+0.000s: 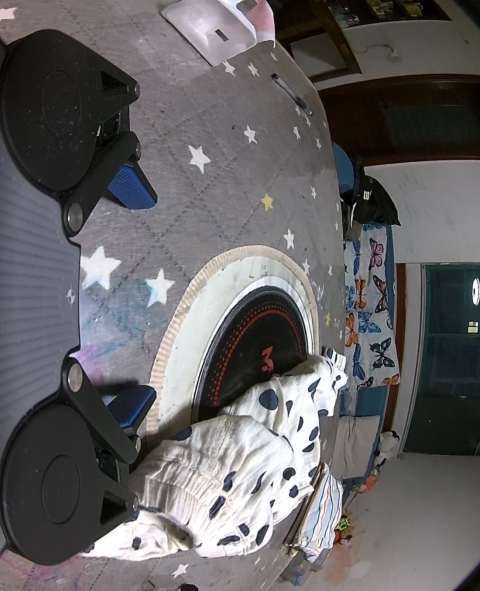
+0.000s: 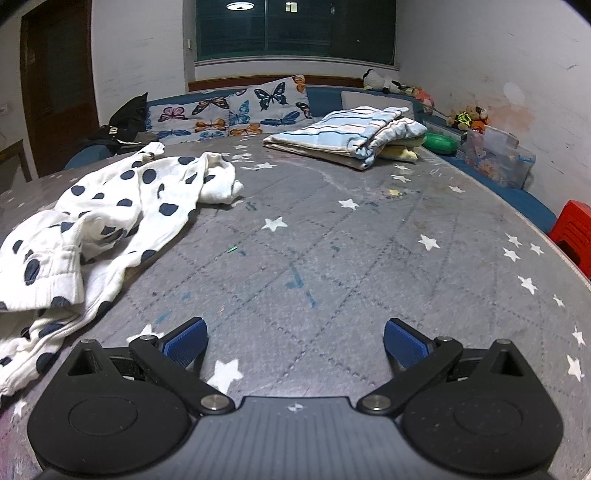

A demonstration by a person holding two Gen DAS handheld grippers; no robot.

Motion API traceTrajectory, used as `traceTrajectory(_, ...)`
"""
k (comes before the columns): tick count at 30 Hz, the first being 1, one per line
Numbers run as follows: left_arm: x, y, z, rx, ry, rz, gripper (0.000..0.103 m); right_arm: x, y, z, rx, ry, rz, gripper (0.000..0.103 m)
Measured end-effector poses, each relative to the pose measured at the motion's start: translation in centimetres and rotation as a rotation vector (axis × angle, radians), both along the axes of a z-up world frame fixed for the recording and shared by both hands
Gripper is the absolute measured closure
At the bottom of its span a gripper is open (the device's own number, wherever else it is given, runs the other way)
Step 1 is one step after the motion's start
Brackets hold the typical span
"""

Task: Fold clothes
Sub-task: 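Move both grippers open toward the white polka-dot pants on the table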

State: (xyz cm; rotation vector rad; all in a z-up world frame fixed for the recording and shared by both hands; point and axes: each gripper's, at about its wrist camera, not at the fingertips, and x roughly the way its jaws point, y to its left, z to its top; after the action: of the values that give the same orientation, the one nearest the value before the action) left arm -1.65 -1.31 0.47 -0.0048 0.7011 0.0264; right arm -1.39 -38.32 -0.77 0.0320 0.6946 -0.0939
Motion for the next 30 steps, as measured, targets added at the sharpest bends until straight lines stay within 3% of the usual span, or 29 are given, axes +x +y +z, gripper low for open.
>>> traceTrajectory(30, -3.3, -3.0, 2.9, 0.012, -0.072, -0.055, 0.0, -3.0, 1.5, 0.4, 0.021, 0.002, 0.109, 0.0)
